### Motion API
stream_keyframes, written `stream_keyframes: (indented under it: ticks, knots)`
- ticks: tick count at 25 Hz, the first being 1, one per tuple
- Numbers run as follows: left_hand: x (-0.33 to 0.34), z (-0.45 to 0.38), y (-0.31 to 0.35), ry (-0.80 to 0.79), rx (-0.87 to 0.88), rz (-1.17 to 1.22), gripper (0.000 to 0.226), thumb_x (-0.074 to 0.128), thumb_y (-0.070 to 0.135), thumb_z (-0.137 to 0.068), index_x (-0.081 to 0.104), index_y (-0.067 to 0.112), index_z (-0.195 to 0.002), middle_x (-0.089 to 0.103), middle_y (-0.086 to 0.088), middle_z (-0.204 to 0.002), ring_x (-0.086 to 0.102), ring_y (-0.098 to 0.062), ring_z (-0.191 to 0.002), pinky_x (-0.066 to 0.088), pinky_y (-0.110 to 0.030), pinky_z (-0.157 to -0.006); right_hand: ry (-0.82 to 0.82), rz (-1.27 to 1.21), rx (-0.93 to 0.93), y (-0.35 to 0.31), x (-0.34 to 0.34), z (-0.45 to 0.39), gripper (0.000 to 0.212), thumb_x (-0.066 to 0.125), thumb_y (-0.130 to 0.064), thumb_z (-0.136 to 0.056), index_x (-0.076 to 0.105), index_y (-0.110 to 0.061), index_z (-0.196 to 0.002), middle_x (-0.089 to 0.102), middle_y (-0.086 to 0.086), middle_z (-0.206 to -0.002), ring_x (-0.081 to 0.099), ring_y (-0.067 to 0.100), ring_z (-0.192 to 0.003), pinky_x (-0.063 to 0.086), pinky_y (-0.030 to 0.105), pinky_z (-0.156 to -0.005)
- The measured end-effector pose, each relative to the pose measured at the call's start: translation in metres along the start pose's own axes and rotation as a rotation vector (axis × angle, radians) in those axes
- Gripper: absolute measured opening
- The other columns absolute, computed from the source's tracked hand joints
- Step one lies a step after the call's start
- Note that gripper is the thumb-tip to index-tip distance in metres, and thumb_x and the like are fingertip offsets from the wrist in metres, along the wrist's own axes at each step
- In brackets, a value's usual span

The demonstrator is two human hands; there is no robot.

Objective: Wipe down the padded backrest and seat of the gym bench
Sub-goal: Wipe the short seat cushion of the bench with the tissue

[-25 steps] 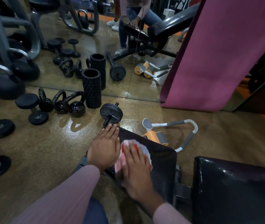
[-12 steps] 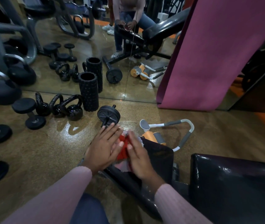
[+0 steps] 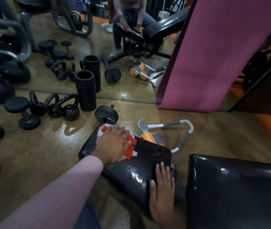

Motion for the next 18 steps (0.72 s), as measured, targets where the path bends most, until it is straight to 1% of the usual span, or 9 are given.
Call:
stream_keyframes:
  ticks: [2, 3, 5, 7, 8, 11, 14, 16, 18]
  knots:
    - [0.005, 0.018, -0.003, 0.067, -0.099, 0.007, 0.068, 0.007, 0.053, -0.093, 0.029, 0.019, -0.148, 0.032, -0.007, -0.153, 0.021, -0.027, -0.143, 0.011, -0.045, -0.116, -0.041, -0.014, -0.048, -0.001, 0.0, -0.002, 0.055, 0.021, -0.044, -0.101, 0.022, -0.029, -0.153, 0.012, -0.015, -0.163, 0.005, 0.009, -0.15, 0.0, 0.033, -0.12]
    - [0.009, 0.03, 0.009, 0.087, -0.111, -0.013, 0.068, 0.012, 0.053, -0.093, 0.036, 0.017, -0.145, 0.037, -0.01, -0.15, 0.024, -0.031, -0.142, 0.013, -0.048, -0.115, -0.05, -0.031, -0.057, -0.002, -0.001, -0.001, 0.055, 0.021, -0.043, -0.101, 0.02, -0.029, -0.154, 0.01, -0.015, -0.163, 0.004, 0.01, -0.15, 0.0, 0.032, -0.12]
    - [0.018, 0.039, 0.042, 0.055, -0.045, 0.024, 0.063, 0.022, 0.051, -0.094, 0.043, 0.017, -0.141, 0.039, -0.013, -0.148, 0.026, -0.037, -0.14, 0.012, -0.053, -0.113, -0.043, -0.075, -0.044, -0.003, -0.001, -0.003, 0.055, 0.019, -0.045, -0.101, 0.019, -0.029, -0.154, 0.008, -0.016, -0.163, 0.004, 0.011, -0.151, 0.0, 0.031, -0.12]
    - [0.018, 0.028, 0.06, 0.003, 0.001, 0.0, 0.059, 0.019, 0.05, -0.097, 0.029, 0.021, -0.148, 0.021, -0.01, -0.156, 0.014, -0.035, -0.144, 0.003, -0.053, -0.115, -0.037, -0.102, -0.02, -0.003, -0.001, -0.002, 0.057, 0.015, -0.048, -0.101, 0.017, -0.028, -0.154, 0.006, -0.018, -0.163, 0.002, 0.011, -0.151, -0.003, 0.029, -0.12]
    - [0.012, 0.017, 0.057, -0.003, -0.019, -0.008, 0.058, 0.017, 0.049, -0.098, 0.022, 0.023, -0.15, 0.017, -0.008, -0.158, 0.01, -0.032, -0.145, 0.003, -0.051, -0.115, -0.041, -0.11, -0.015, -0.003, -0.002, -0.002, 0.058, 0.014, -0.049, -0.101, 0.016, -0.028, -0.154, 0.003, -0.019, -0.162, 0.0, 0.01, -0.151, -0.004, 0.028, -0.12]
    - [0.002, 0.001, 0.017, 0.047, -0.221, -0.013, 0.057, 0.015, 0.048, -0.099, 0.02, 0.024, -0.15, 0.021, -0.007, -0.157, 0.012, -0.028, -0.145, 0.008, -0.049, -0.116, -0.062, -0.118, -0.004, -0.004, -0.005, -0.001, 0.061, 0.011, -0.054, -0.099, 0.013, -0.029, -0.154, -0.002, -0.023, -0.162, -0.005, 0.008, -0.15, -0.005, 0.033, -0.12]
    - [0.008, 0.032, 0.009, 0.082, -0.401, 0.094, 0.057, 0.012, 0.05, -0.098, 0.011, 0.029, -0.152, 0.009, -0.006, -0.16, 0.001, -0.03, -0.146, 0.004, -0.051, -0.117, -0.045, -0.12, 0.001, -0.003, -0.005, 0.001, 0.059, 0.014, -0.05, -0.1, 0.013, -0.028, -0.155, -0.001, -0.022, -0.162, -0.005, 0.009, -0.15, -0.005, 0.034, -0.121]
    - [0.019, 0.051, 0.048, 0.073, -0.324, 0.049, 0.057, 0.011, 0.05, -0.097, 0.008, 0.033, -0.151, 0.0, -0.008, -0.159, -0.008, -0.034, -0.145, 0.001, -0.054, -0.115, -0.031, -0.12, -0.007, -0.003, -0.005, 0.001, 0.059, 0.014, -0.048, -0.1, 0.015, -0.027, -0.155, 0.0, -0.02, -0.162, -0.003, 0.01, -0.151, -0.006, 0.029, -0.12]
    - [0.029, 0.054, 0.09, 0.02, -0.173, 0.081, 0.057, 0.02, 0.049, -0.095, 0.029, 0.031, -0.148, 0.016, -0.012, -0.157, 0.0, -0.036, -0.144, 0.004, -0.055, -0.113, -0.018, -0.131, 0.002, -0.002, -0.002, 0.0, 0.06, 0.011, -0.052, -0.1, 0.016, -0.026, -0.155, 0.002, -0.02, -0.162, -0.001, 0.01, -0.151, -0.006, 0.029, -0.12]
Point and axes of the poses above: each hand's wrist, its own z-axis away from the middle knuckle, its own x-axis out of the palm, y = z × x, the point moved 3 cm from there along -z, towards the middle knuckle
